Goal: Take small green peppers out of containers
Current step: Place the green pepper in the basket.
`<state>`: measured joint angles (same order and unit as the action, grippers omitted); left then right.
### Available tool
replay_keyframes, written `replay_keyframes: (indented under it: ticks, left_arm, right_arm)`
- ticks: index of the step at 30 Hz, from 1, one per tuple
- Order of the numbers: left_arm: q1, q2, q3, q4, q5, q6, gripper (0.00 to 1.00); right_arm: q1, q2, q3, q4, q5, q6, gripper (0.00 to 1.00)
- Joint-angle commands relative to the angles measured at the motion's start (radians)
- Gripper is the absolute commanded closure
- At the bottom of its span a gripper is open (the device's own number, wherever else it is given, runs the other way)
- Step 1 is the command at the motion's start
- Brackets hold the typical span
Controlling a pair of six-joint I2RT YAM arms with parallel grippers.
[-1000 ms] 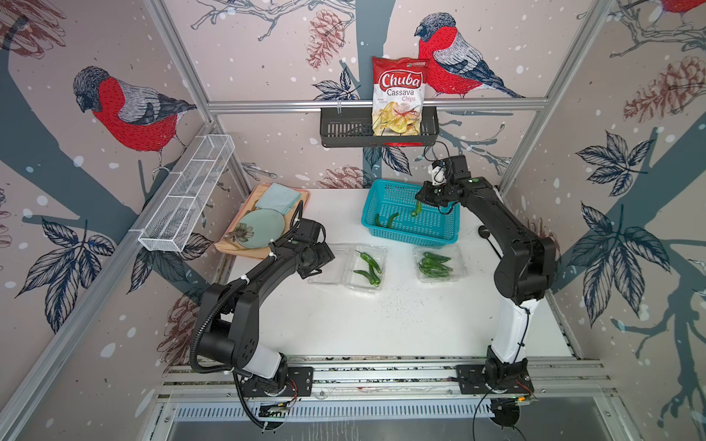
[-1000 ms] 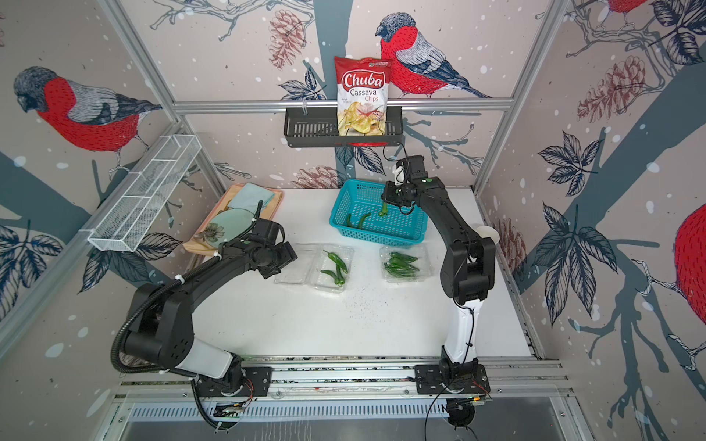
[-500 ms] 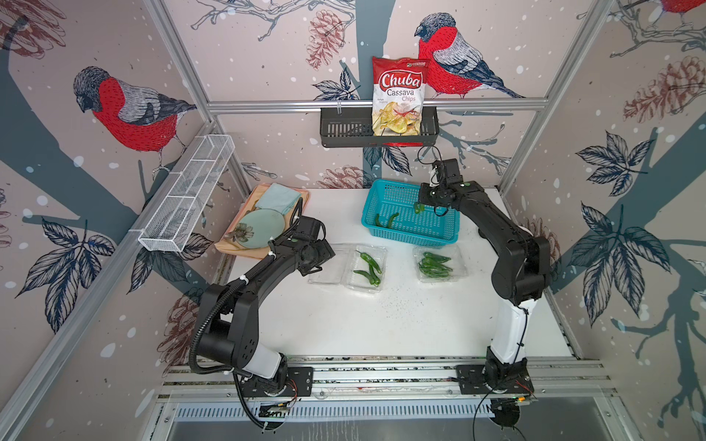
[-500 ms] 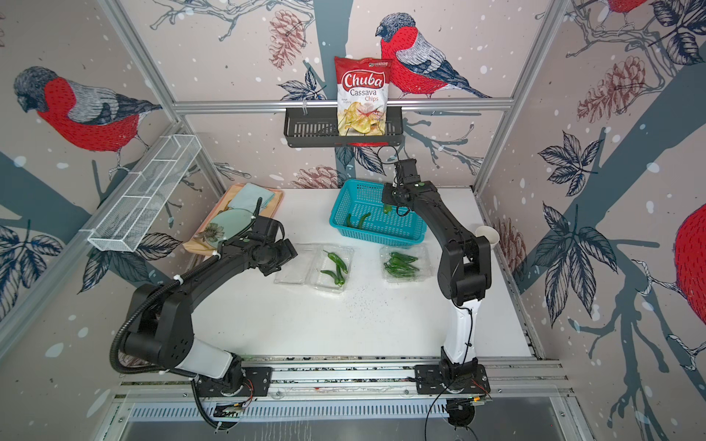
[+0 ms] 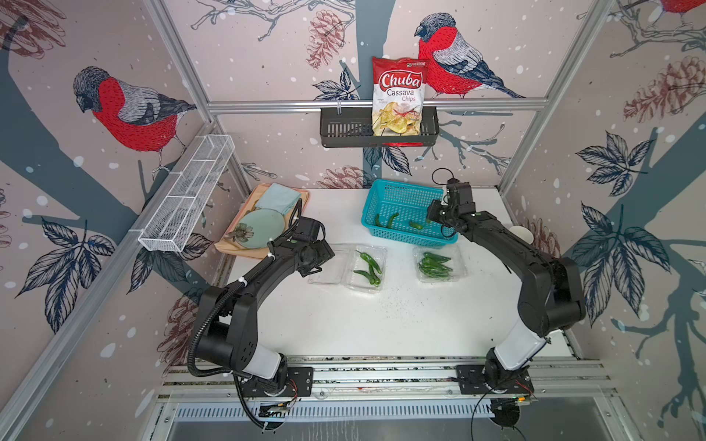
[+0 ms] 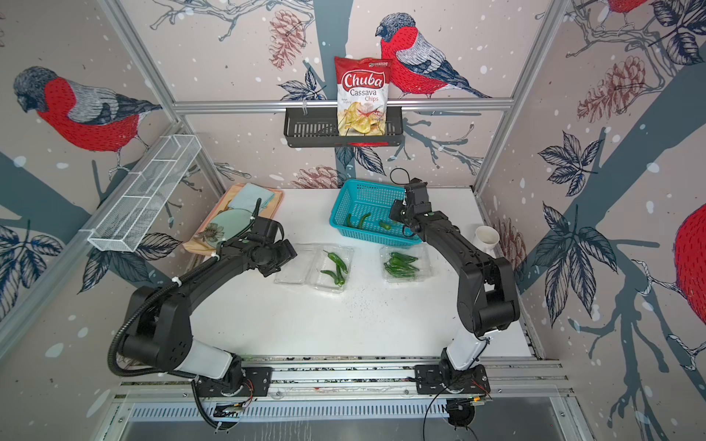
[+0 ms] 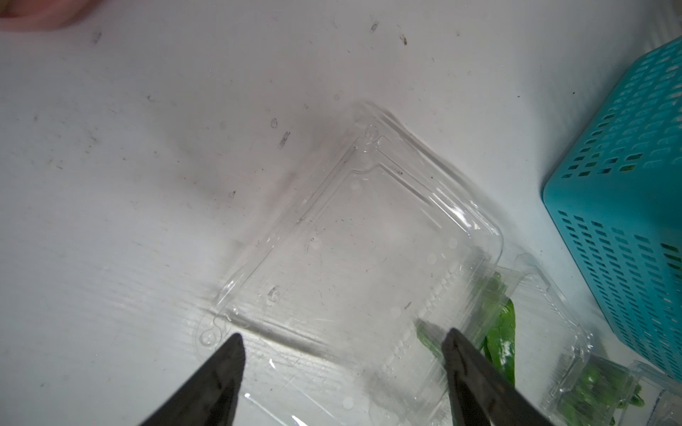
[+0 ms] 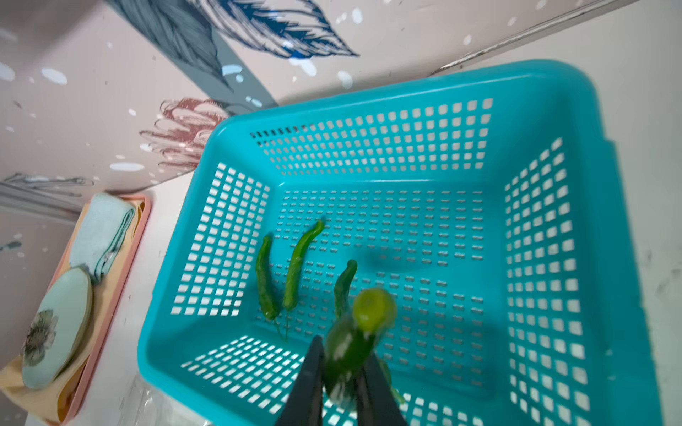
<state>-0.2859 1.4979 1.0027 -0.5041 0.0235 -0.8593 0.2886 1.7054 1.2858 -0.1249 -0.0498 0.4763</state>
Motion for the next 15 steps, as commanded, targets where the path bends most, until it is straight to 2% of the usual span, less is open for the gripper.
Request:
replay_keyframes:
  ticks: [1,11,15]
  left_arm:
    - [-0.001,0.001,0.001,-0.009,-0.007,-0.006,0.18]
    - [-0.002,0.018,0.032,-0.033,-0.003,0.007,0.19]
    - [-0.004,0.022,0.036,-0.033,-0.001,0.006,0.18]
  right_arm:
    - [-0.029,0.004,-0.024,0.154,-0.018,0.019,0.82]
    - [-0.049,0.103,-0.068,0.214,0.013,-0.027,0.82]
    - [-0.047,0.114,-0.114,0.232,0.028,-0.021,0.79]
